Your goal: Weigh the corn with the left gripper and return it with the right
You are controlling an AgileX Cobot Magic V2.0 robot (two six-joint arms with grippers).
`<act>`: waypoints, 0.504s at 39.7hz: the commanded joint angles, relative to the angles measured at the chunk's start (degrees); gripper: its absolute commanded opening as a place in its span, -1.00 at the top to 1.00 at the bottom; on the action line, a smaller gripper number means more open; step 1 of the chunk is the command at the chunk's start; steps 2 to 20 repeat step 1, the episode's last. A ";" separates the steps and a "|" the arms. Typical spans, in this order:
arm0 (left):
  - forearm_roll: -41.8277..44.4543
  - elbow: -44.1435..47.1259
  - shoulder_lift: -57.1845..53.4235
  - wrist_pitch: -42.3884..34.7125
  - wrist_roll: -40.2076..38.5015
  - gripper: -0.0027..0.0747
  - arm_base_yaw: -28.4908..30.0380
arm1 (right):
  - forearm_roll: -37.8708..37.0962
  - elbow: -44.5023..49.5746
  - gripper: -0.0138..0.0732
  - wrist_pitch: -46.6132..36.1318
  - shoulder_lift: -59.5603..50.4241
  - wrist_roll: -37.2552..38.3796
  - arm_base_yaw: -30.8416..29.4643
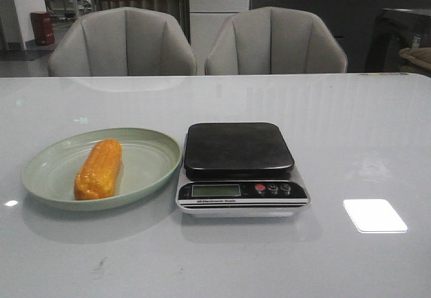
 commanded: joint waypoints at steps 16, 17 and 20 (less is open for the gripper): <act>-0.12 1.76 -1.12 -4.61 -0.35 0.64 0.09 | -0.70 0.63 0.30 -4.88 -1.13 -0.35 -0.23; -0.12 1.76 -1.12 -4.61 -0.35 0.64 0.09 | -0.70 0.63 0.30 -4.88 -1.13 -0.35 -0.23; -0.12 1.76 -1.12 -4.61 -0.35 0.64 0.09 | -0.70 0.63 0.30 -4.88 -1.13 -0.35 -0.23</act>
